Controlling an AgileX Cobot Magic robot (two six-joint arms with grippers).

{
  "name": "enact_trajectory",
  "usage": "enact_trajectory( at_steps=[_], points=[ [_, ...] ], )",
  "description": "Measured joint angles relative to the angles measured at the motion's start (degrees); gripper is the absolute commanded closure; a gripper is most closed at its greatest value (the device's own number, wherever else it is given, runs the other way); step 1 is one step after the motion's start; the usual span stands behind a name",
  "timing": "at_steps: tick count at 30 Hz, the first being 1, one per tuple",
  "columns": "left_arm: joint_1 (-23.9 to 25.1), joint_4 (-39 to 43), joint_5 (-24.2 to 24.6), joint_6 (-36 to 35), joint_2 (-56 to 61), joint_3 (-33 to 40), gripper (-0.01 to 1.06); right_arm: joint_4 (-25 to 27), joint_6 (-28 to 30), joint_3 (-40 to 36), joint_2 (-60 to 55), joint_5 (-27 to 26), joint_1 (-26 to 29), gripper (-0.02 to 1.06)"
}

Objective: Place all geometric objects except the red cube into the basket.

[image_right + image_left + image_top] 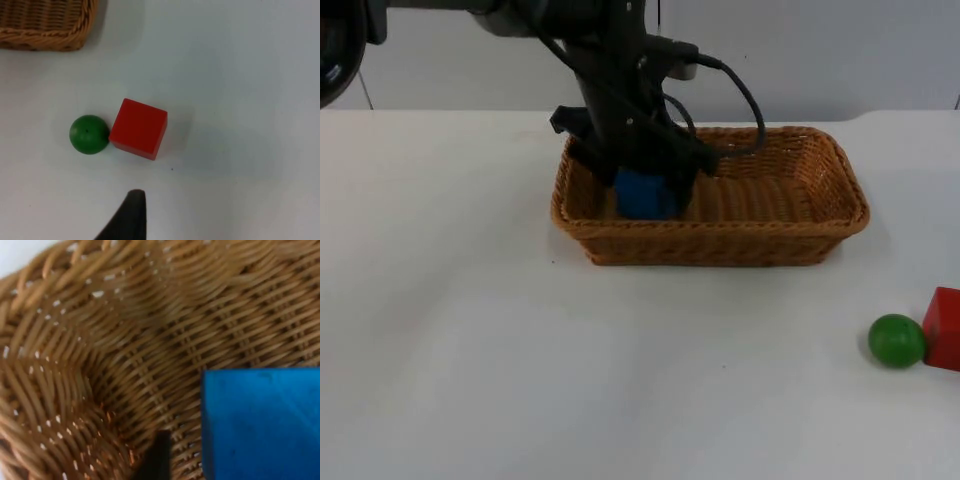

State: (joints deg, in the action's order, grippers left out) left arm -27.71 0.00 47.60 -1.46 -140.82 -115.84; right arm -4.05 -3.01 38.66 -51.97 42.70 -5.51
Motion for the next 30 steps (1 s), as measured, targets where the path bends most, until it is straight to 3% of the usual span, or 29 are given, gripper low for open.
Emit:
enact_trajectory(
  at_steps=[7, 12, 18, 22, 30],
  points=[
    [0.00, -2.43, 3.15, -0.09, 5.51, -0.09, 0.05, 0.52, 0.00, 0.00, 0.00, 0.00, 0.00, -0.01],
    [0.00, -4.27, 12.01, 0.26, 14.09, -0.20, 0.05, 0.57, 0.00, 0.00, 0.00, 0.00, 0.00, -0.01],
    [0.00, -4.27, 15.81, 1.46, 21.03, 3.97, 0.05, 0.57, 0.00, 0.00, 0.00, 0.00, 0.00, -0.01],
    [0.00, -5.58, 14.93, 2.26, 25.02, 11.22, 0.05, 0.57, 0.00, 0.00, 0.00, 0.00, 0.00, -0.01],
    [0.00, -7.83, 3.53, 4.37, 34.51, 37.29, 0.05, 0.66, 0.00, 0.00, 0.00, 0.00, 0.00, -0.01]
  ],
)
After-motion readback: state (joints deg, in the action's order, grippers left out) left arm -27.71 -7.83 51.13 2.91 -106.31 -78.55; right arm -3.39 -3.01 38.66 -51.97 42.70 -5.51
